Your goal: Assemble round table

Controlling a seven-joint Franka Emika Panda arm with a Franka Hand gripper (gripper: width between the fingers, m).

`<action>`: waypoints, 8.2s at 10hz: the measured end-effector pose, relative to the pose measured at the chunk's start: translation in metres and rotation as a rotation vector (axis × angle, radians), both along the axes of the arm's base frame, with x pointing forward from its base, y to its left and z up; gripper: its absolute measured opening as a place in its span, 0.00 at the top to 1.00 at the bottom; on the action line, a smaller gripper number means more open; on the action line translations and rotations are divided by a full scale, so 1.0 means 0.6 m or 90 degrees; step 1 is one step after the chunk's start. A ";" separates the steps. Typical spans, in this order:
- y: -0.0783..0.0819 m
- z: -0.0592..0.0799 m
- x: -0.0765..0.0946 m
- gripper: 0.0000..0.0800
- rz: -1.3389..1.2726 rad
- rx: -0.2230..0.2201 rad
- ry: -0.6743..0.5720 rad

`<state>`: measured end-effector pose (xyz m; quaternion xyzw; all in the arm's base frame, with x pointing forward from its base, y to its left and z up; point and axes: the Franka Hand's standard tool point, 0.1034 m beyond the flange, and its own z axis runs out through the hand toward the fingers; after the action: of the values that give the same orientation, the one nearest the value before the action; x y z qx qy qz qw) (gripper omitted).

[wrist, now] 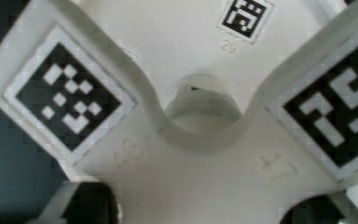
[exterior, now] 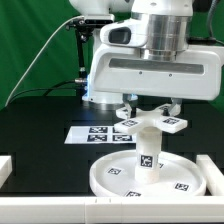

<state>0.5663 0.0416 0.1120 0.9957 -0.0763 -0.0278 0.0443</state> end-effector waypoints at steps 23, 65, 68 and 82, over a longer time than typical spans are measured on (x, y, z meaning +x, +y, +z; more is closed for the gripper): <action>0.007 0.040 0.005 0.19 -0.191 0.074 -0.048; 0.000 -0.012 -0.012 0.44 0.143 0.058 -0.038; 0.000 -0.012 -0.012 0.44 0.125 0.057 -0.039; 0.000 -0.014 -0.002 0.44 -0.878 0.094 -0.132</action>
Offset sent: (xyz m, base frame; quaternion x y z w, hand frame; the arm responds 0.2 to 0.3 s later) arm -0.0015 0.0106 -0.0184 0.1662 0.0486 0.4889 0.8550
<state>0.5654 0.0417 0.1034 0.7179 -0.6925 0.0406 -0.0590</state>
